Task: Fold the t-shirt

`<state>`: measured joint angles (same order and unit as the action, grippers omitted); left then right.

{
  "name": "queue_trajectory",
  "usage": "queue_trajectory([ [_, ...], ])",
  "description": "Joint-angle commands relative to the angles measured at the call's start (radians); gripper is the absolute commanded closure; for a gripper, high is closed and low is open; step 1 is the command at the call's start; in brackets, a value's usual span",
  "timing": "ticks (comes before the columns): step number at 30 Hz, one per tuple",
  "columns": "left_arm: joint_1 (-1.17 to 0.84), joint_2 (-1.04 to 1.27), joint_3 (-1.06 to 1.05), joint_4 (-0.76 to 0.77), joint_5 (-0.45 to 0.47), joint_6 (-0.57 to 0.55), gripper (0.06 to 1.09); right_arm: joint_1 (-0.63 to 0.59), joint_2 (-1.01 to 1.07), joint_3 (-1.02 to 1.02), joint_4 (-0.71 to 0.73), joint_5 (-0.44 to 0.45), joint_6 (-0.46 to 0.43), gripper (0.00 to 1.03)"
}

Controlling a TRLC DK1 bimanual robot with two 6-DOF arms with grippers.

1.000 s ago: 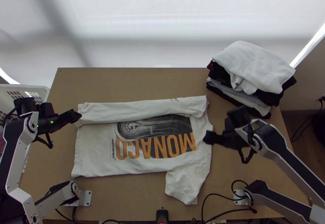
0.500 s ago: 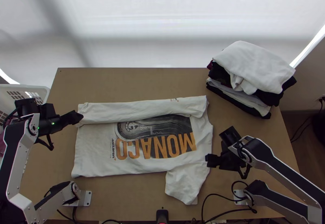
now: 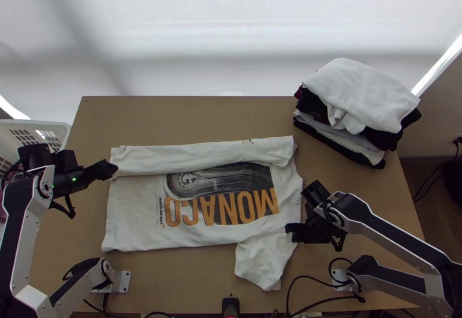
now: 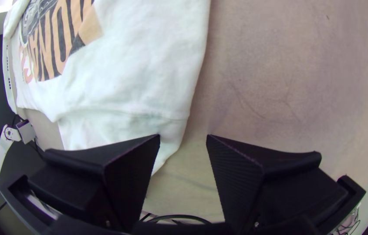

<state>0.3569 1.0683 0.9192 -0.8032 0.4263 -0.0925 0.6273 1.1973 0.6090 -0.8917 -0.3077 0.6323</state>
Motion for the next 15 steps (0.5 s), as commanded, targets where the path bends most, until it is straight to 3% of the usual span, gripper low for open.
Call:
queue_trajectory([
  [1,-0.004,-0.024,-0.026,-0.039,-0.003,0.037,0.10,0.037,0.024,-0.020,0.023,-0.010,-0.017,0.50],
  [3,-0.006,-0.022,-0.026,-0.083,-0.003,0.102,0.10,0.064,0.028,-0.020,0.025,-0.013,-0.020,0.53],
  [6,-0.006,-0.021,-0.031,-0.175,-0.008,0.241,0.10,0.091,0.022,-0.022,0.056,-0.013,-0.028,0.85],
  [8,-0.001,-0.030,-0.037,-0.218,-0.017,0.335,0.10,0.094,0.016,-0.029,0.073,-0.011,-0.043,1.00],
  [11,0.028,-0.018,-0.043,-0.349,-0.027,0.531,0.10,0.097,-0.005,-0.034,0.074,-0.013,-0.059,1.00],
  [13,0.036,0.019,-0.059,-0.456,-0.121,0.665,0.10,0.100,-0.008,-0.031,0.076,-0.013,-0.059,1.00],
  [15,0.033,0.032,-0.069,-0.521,-0.190,0.731,0.10,0.098,-0.008,-0.031,0.077,-0.011,-0.059,1.00],
])
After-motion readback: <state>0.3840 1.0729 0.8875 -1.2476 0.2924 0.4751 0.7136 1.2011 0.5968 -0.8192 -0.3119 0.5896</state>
